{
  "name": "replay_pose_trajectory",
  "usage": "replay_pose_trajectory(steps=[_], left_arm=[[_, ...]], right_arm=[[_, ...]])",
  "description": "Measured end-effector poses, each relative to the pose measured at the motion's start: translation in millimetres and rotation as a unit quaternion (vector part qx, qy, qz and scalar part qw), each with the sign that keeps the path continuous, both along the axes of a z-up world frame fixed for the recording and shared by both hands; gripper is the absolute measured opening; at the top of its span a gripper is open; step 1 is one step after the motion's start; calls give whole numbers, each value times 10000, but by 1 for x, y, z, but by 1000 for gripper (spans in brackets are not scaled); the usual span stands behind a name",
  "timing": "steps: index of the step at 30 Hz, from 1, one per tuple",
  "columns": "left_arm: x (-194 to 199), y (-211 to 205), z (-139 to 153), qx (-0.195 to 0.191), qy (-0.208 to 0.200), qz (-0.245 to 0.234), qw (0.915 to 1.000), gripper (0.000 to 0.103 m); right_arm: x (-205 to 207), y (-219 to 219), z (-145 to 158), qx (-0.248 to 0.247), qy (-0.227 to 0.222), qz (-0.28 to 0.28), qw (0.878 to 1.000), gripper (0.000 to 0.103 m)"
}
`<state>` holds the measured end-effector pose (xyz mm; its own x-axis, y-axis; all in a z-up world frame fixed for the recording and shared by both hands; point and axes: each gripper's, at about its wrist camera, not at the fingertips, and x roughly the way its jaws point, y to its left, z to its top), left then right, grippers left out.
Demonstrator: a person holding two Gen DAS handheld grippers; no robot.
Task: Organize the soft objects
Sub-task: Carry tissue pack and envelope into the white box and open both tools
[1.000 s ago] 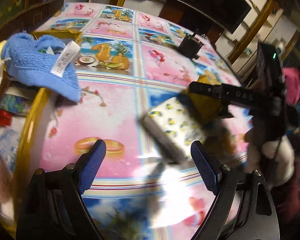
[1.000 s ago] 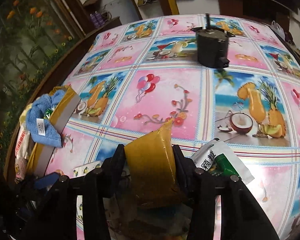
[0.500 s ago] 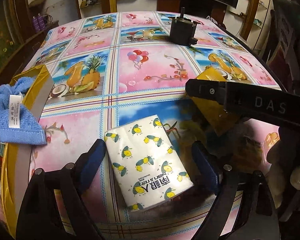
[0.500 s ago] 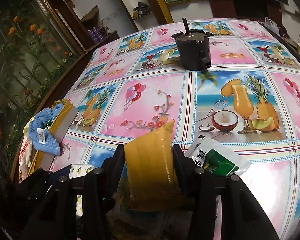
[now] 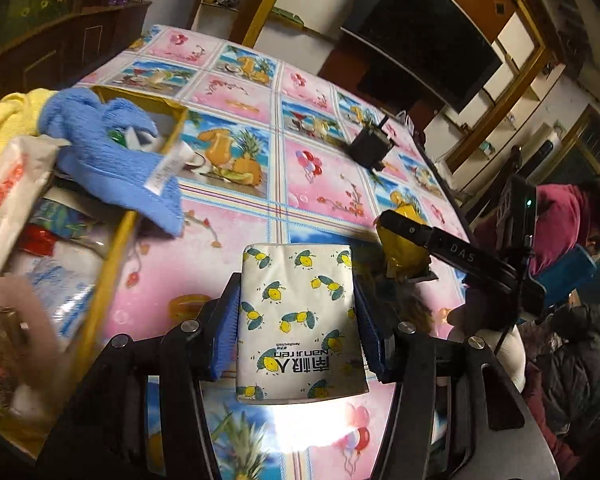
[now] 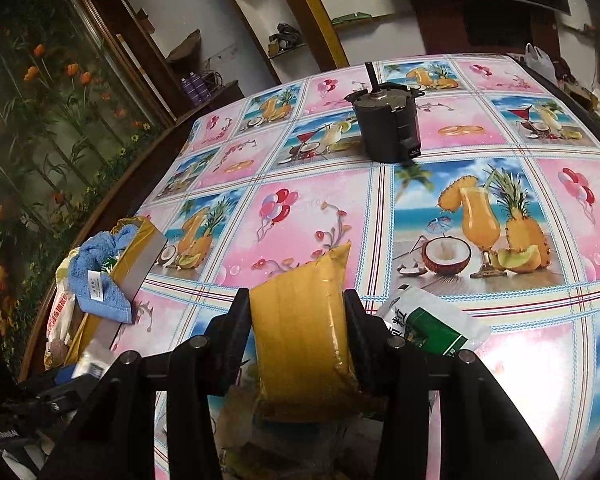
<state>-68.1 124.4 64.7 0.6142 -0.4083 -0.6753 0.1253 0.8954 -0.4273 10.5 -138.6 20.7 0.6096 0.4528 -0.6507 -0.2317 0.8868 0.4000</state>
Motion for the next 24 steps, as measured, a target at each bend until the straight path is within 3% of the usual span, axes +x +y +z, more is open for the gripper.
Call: replay_pose_trajectory(steps=[5, 9, 16, 20, 24], left_arm=[[-30, 60, 23, -31, -346, 572, 9978, 52], [-45, 102, 22, -72, -450, 1057, 9934, 52], [-52, 150, 12, -161, -434, 1568, 9865, 53], [-42, 168, -3, -54, -166, 1782, 9838, 53], [-42, 178, -14, -331, -44, 1766, 9837, 56]], right_arm=[[-15, 20, 18, 389, 58, 366, 9986, 45], [-24, 63, 32, 327, 101, 821, 9960, 45], [-32, 143, 43, 263, 194, 1507, 9880, 45], [-33, 189, 47, 221, 260, 1883, 9815, 45], [-31, 225, 46, 126, 285, 2118, 9768, 45]])
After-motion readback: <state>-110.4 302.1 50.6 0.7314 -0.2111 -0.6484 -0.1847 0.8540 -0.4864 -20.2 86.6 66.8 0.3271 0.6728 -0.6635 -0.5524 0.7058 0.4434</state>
